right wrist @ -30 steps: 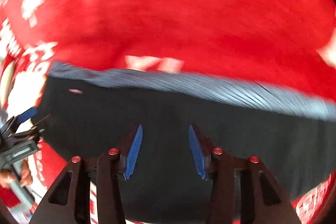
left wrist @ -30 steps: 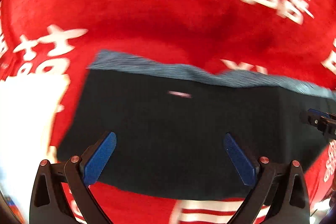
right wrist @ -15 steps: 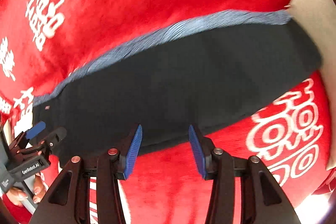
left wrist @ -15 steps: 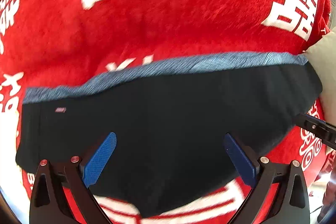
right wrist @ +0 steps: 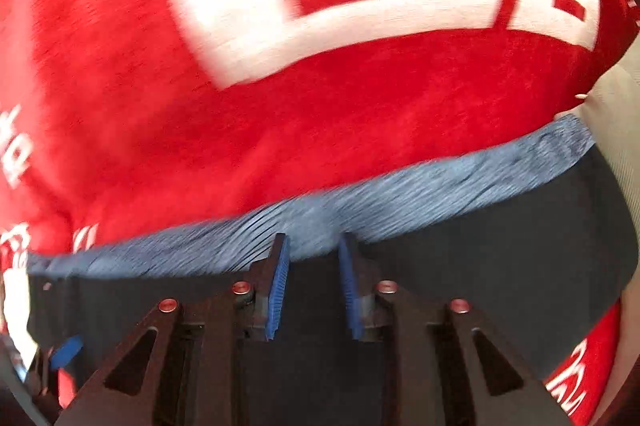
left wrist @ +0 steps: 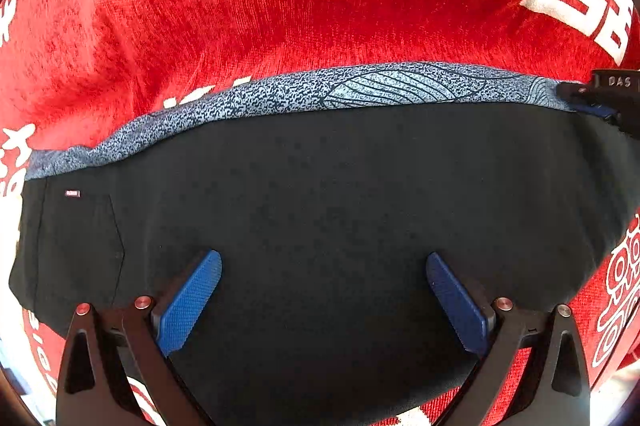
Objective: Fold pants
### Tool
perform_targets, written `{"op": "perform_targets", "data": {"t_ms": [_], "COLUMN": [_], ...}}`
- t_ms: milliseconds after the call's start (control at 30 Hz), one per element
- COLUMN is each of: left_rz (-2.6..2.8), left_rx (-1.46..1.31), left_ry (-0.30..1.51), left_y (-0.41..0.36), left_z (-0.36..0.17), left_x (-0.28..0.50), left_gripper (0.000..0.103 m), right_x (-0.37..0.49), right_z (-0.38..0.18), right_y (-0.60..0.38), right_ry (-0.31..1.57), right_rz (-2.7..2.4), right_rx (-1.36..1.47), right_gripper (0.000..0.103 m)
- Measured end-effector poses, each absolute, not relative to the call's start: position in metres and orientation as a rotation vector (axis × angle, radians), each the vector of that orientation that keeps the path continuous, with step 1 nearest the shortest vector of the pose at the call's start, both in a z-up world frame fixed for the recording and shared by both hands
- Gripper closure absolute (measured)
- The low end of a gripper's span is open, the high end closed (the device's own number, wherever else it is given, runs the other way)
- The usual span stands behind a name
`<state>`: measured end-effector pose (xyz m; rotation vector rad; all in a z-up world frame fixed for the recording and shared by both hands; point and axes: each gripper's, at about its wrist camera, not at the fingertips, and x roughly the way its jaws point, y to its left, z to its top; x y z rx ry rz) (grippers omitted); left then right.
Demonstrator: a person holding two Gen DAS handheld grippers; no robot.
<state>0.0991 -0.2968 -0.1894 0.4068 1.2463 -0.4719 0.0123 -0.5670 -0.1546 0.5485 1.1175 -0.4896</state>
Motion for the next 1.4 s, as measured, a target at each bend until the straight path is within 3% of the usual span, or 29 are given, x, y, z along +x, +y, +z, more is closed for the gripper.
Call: {"op": "perform_targets", "data": {"t_ms": [67,267,400,500,633,700,767,1100,1133,1200,1400], "left_rz": [-0.469,-0.46,-0.477,-0.495,-0.471,-0.449,-0.428,-0.356,-0.355,-0.352,-0.357], "left_rx": [0.415,0.42,0.434,0.422,0.358,0.341,0.362,0.318,0.321,0.312,0.294], "left_ry": [1.247,1.247,1.231,1.237,1.255,1.241,1.231,1.313,1.318,1.298,1.309], "left_y": [-0.296,-0.291,-0.287,-0.281,-0.25,-0.235,-0.218,-0.187,-0.188,-0.187,-0.177], "left_z": [-0.192,-0.193,-0.193,-0.191,-0.167,-0.158,-0.153,-0.182,-0.188,-0.191,-0.186], "left_x": [0.1,0.087,0.073,0.068,0.064,0.064,0.064,0.09,0.088,0.088,0.082], "left_gripper": [0.0,0.0,0.0,0.0,0.0,0.0,0.0,0.0,0.0,0.0,0.0], "right_x": [0.007,-0.031,-0.059,-0.074,-0.068,-0.081,-0.086,-0.078,-0.075,-0.074,-0.089], "right_z": [-0.147,-0.122,-0.149,-0.151,-0.144,-0.137,-0.128,-0.168,-0.175,-0.181,-0.176], "right_y": [-0.584,-0.558,-0.517,-0.513,-0.516,-0.505,-0.495,-0.417,-0.415,-0.418,-0.423], "right_ry": [1.111,1.148,1.238,1.152,1.175,1.169,1.134,1.146,1.145,1.143,1.167], "right_rz": [-0.555,-0.369,-0.333,-0.37,-0.382,-0.333,-0.228,-0.062,-0.088,-0.133,-0.187], "right_rx": [0.545,0.56,0.465,0.49,0.518,0.568,0.68,0.993,1.023,1.066,1.065], "right_gripper": [0.077,0.077,0.077,0.077,0.068,0.059,0.056,0.056,0.057,0.089,0.094]}}
